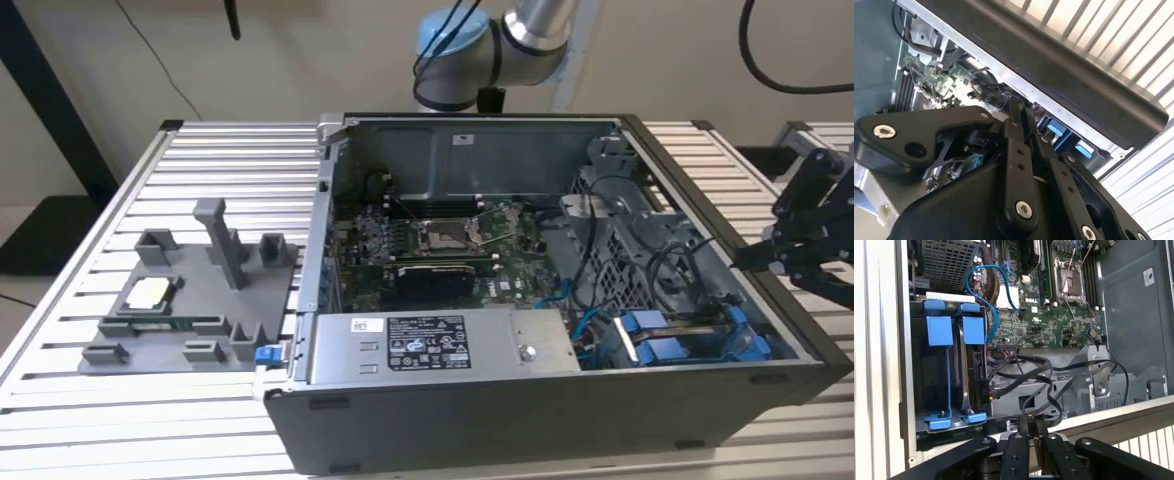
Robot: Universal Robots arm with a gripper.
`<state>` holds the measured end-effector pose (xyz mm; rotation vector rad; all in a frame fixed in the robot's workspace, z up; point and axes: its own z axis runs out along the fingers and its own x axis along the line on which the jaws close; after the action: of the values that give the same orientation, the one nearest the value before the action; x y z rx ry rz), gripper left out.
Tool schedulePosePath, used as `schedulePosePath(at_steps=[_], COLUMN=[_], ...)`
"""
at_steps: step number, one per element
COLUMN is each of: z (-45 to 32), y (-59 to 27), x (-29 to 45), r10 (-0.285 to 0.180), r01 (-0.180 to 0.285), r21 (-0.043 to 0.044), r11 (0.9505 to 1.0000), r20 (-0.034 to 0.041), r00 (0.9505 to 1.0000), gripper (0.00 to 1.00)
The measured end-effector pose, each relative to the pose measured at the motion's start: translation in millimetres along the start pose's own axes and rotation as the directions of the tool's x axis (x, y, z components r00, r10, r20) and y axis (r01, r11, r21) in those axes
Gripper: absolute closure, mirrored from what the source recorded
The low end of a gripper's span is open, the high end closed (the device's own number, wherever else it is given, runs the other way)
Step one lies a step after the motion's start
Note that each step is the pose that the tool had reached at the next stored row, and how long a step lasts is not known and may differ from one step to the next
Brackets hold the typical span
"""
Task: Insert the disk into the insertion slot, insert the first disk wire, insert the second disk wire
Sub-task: 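Insert the second disk wire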
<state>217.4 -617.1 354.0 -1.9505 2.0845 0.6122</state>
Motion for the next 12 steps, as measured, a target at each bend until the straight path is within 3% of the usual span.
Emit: schedulePosePath(at_steps=[5,10,12], z=[-0.4,-5.6,-5.7], y=[3.7,18.9,27.0], x=[0.1,-2.0,-1.8], r10=[0.000,0.000,0.001], r01=[0.000,0.000,-0.001], r21=[0.0002,0.0001,0.0007], r11=[1.0000,1.0000,1.0000], r20=[-0.0002,-0.0010,-0.0071], r00=[1.0000,1.0000,1.0000], gripper=[0.84,0.84,0.84])
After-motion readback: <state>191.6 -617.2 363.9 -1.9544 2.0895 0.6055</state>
